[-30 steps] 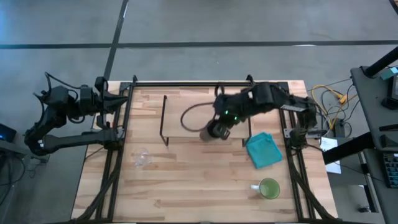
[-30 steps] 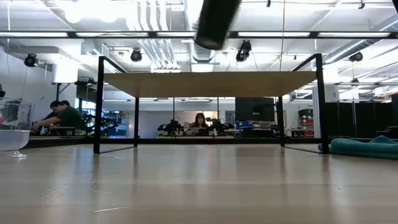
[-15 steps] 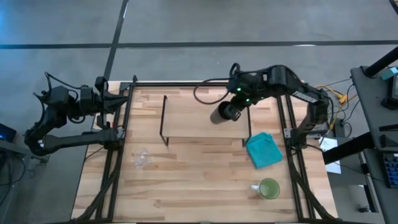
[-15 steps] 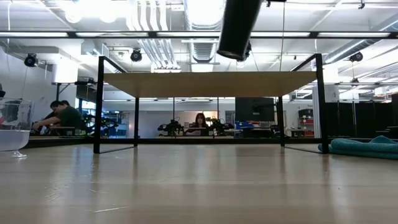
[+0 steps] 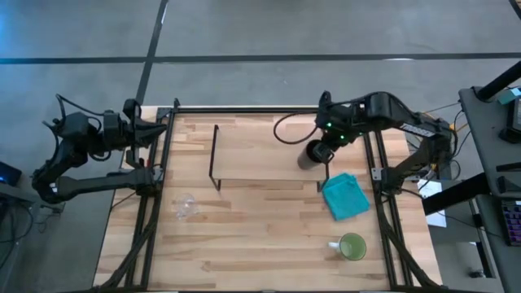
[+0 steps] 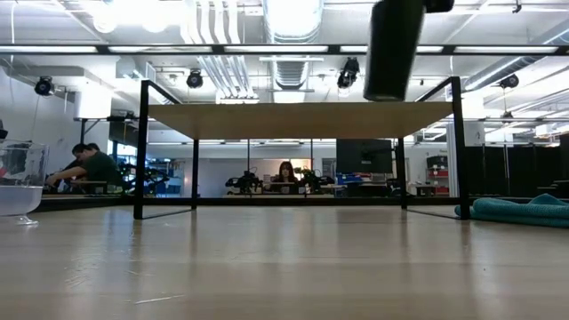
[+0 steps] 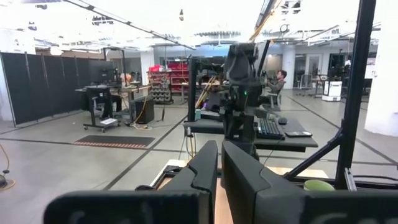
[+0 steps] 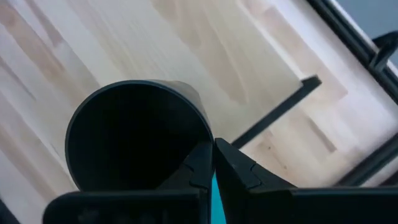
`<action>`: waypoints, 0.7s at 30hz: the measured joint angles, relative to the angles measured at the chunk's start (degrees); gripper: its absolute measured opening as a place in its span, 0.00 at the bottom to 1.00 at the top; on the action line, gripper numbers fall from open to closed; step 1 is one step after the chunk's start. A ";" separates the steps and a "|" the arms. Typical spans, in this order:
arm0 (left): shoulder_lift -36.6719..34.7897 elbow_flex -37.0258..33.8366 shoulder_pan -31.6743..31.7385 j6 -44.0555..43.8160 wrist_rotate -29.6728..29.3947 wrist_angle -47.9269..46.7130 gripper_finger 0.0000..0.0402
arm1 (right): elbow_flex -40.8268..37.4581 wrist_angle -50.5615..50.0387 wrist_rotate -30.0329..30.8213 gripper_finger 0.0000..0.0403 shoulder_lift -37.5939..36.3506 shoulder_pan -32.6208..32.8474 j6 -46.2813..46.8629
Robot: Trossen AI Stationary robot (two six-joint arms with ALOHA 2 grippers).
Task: Stack small to large cups/mugs on shelf
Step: Put the black cup on the shelf
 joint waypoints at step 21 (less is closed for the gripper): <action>7.27 0.17 0.02 0.00 -2.39 2.86 0.03 | -2.42 0.08 -0.42 0.02 -0.02 -5.19 -9.05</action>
